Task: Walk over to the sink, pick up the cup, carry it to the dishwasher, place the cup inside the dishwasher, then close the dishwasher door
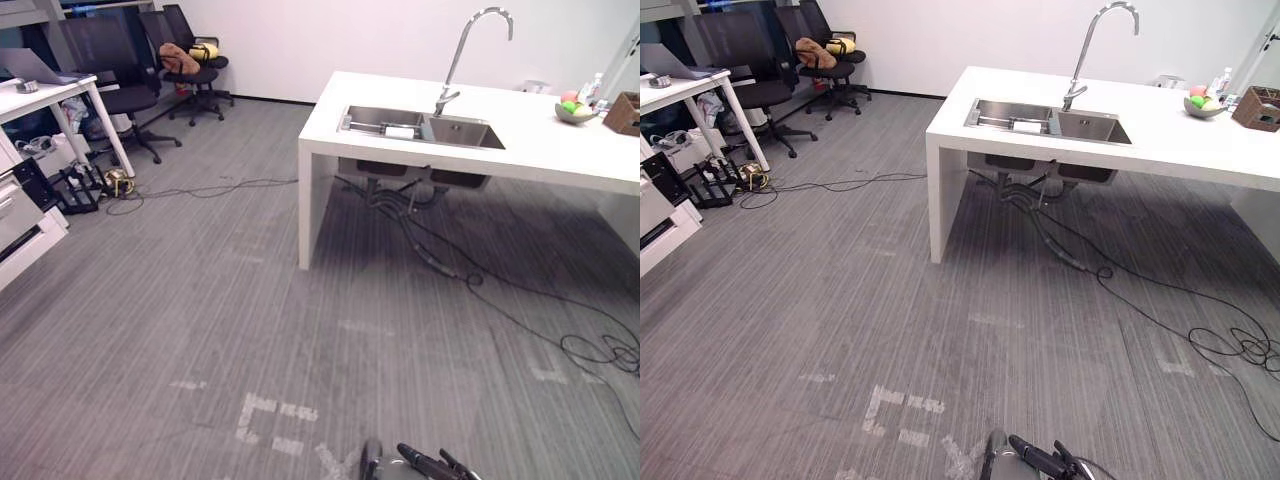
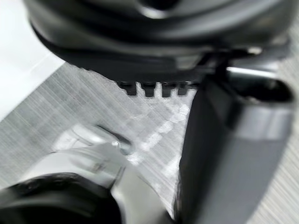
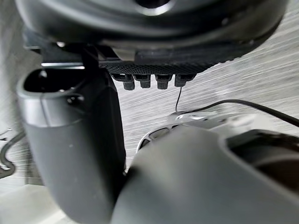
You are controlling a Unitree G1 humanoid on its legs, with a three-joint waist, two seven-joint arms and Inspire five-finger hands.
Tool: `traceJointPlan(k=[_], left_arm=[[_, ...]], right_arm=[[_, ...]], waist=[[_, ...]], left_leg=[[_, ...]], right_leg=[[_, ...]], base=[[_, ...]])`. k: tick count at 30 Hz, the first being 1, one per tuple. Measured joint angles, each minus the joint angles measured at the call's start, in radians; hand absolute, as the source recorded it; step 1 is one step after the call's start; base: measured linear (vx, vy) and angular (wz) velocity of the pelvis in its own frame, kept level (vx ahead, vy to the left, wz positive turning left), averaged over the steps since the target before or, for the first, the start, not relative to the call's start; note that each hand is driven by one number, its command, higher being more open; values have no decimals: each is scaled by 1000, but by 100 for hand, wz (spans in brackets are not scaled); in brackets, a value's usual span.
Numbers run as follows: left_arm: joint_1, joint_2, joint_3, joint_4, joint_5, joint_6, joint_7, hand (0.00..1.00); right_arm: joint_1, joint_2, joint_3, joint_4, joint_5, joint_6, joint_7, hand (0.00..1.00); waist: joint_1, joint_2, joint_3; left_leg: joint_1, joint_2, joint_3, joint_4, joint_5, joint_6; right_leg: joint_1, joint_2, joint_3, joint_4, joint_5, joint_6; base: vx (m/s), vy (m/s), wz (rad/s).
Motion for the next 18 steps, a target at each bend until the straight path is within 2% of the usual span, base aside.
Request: traceJointPlan(k=[1,3,4,5,6,7,8,9,10,11,12,13,14,15,17,18], left_arm=[[-1,0,0,-4,16,7,-2,100],[-4,-1,0,-25,27,19,-13,100],[-5,-1,0,-33,34,21,-18,100],[-8,-10,1,-34,38,24,-23,100],[-10,-23,13,-21,50,26,-33,100],[-16,-22,24,-17,53,29,-40,100],[-19,-31,40,-21,53,25,-44,100],[-23,-33,39,-26,55,5,-44,100],[-22,-41,39,-32,57,-17,-43,100],[-23,-53,37,-55,83,-56,-42,100],[-24,-58,22,-99,150,-113,-41,100],[-23,-55,-6,-137,185,-141,-34,100],[-28,-43,-69,-234,241,-201,-27,100],[-52,-27,-135,-318,274,-269,-21,100],[-94,-16,-204,-386,295,-361,-2,100],[-128,-21,-282,-447,307,-455,45,100]], right_arm=[[14,8,-13,-27,0,2,8,100],[23,20,-40,-50,0,14,29,100],[26,22,-44,-53,0,16,34,100],[31,14,-48,-54,1,22,42,100],[26,0,-55,-40,-1,33,46,100],[13,-5,-59,-27,-5,39,45,100],[2,-9,-54,-14,-9,52,40,100],[2,-17,-48,-18,-8,52,37,100],[1,-28,-38,-18,-5,53,33,100],[-14,-40,-19,-10,4,56,21,100],[-37,-36,-4,-7,16,56,6,100],[-51,-36,11,-8,28,55,0,100],[-90,-31,39,-9,43,52,-4,100],[-130,-30,64,-8,43,52,-5,100],[-172,-29,94,-9,43,51,-6,100],[-191,-30,125,-9,43,40,-3,100]], waist=[[0,-3,1],[-2,1,-3],[-2,5,-5],[-8,26,-25],[-8,45,-47],[-4,49,-52],[-1,47,-54],[-1,60,-49],[2,65,-44],[10,75,-37],[26,66,-30],[34,60,-26],[45,49,-14],[55,35,0],[64,21,18],[69,13,21]], left_leg=[[20,2,0,40,-54,-9],[39,16,-12,71,-119,-25],[45,24,-17,70,-132,-26],[58,58,-24,54,-159,-43],[40,88,-33,132,-171,-63],[-6,103,-33,242,-169,-67],[-90,124,-52,454,-101,-141],[-159,154,-56,664,-17,-206],[-194,184,-36,770,-15,-206],[-242,223,-1,926,-22,-199],[-300,223,10,998,-39,-185],[-342,220,19,1012,-49,-176],[-437,212,43,989,-78,-163],[-519,191,65,898,-97,-131],[-572,162,115,709,-93,-115],[-584,125,151,432,-7,-124]], right_leg=[[-2,-4,3,26,2,-20],[-2,1,16,78,4,-65],[0,4,14,93,5,-70],[10,28,4,99,19,-89],[20,62,-14,104,17,-110],[25,72,-17,115,-13,-110],[71,82,-27,105,-44,-125],[152,108,-37,66,-75,-129],[197,131,-37,37,-86,-135],[287,165,-20,-18,-96,-136],[363,181,17,-65,-105,-139],[389,183,36,-87,-105,-140],[421,180,74,-117,-105,-140],[439,163,112,-128,-105,-139],[477,132,159,-129,-111,-133],[520,94,205,-129,-148,-109]], base=[[355,-128,-3],[424,-169,14],[558,-246,35],[650,-279,43],[827,-337,36],[862,-347,24],[863,-329,20],[716,-272,20],[701,-229,-1],[630,-207,-46],[600,-186,-64],[553,-141,-82],[523,-59,-85],[508,-13,-85],[542,114,-83],[502,149,-86]])
